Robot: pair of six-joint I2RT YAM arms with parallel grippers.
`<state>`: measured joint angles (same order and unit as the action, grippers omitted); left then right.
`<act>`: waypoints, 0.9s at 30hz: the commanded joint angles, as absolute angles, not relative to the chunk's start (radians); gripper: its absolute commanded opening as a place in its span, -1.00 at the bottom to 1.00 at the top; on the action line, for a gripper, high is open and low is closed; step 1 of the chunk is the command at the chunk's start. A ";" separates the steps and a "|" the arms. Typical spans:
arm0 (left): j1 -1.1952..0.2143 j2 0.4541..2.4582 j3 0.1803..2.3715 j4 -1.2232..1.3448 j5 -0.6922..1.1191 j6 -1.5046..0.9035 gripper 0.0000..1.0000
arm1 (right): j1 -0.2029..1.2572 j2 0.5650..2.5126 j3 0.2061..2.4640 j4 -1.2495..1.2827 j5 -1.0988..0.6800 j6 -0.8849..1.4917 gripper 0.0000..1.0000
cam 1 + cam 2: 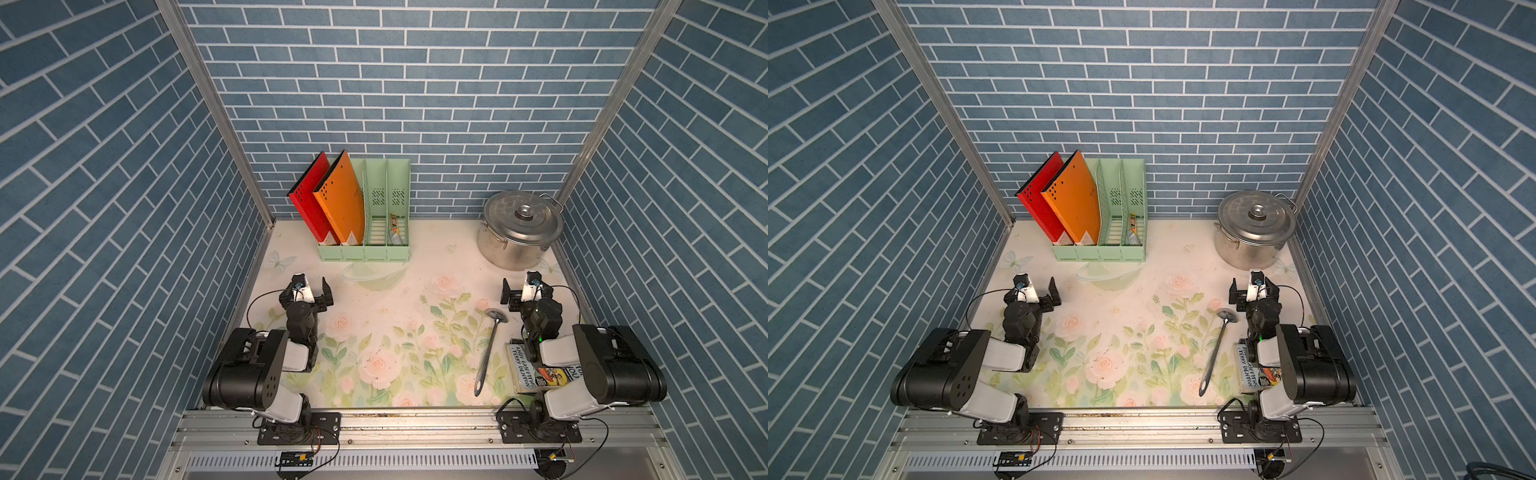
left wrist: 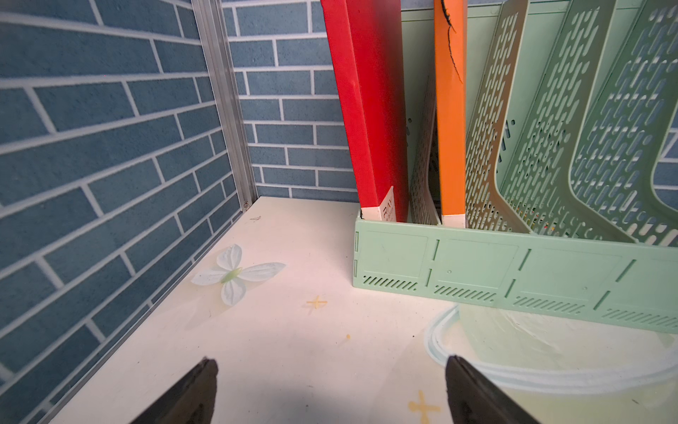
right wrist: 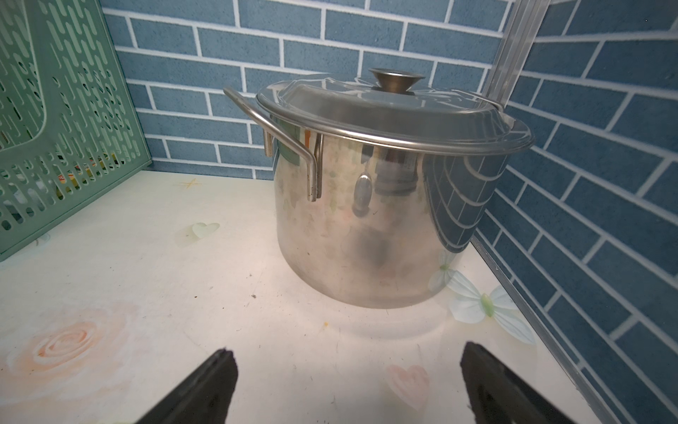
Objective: Stir the soup with a spoon
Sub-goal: Move the pan to the center of the board.
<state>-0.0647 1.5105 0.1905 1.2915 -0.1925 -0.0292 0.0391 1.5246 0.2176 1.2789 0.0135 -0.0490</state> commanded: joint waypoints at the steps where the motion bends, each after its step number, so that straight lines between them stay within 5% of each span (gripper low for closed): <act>1: -0.057 1.515 0.202 1.298 -0.185 -0.024 1.00 | 0.043 1.531 0.216 1.288 0.010 -0.041 0.99; 7: -0.057 1.473 0.211 1.260 -0.237 -0.043 1.00 | 0.043 1.528 0.215 1.288 0.008 -0.040 0.99; 13: -0.057 1.139 0.386 0.728 -0.547 -0.221 1.00 | 0.043 1.323 0.287 0.997 0.078 0.004 0.99; 17: -0.057 0.952 0.448 0.480 -0.597 -0.390 1.00 | 0.043 1.132 0.356 0.718 0.056 0.073 0.99; 21: -0.057 0.785 0.489 0.286 -0.465 -0.494 1.00 | 0.043 0.995 0.422 0.505 -0.037 0.154 0.99; 27: -0.057 0.730 0.565 0.056 0.046 -0.555 1.00 | 0.047 0.965 0.616 0.201 -0.276 0.246 0.83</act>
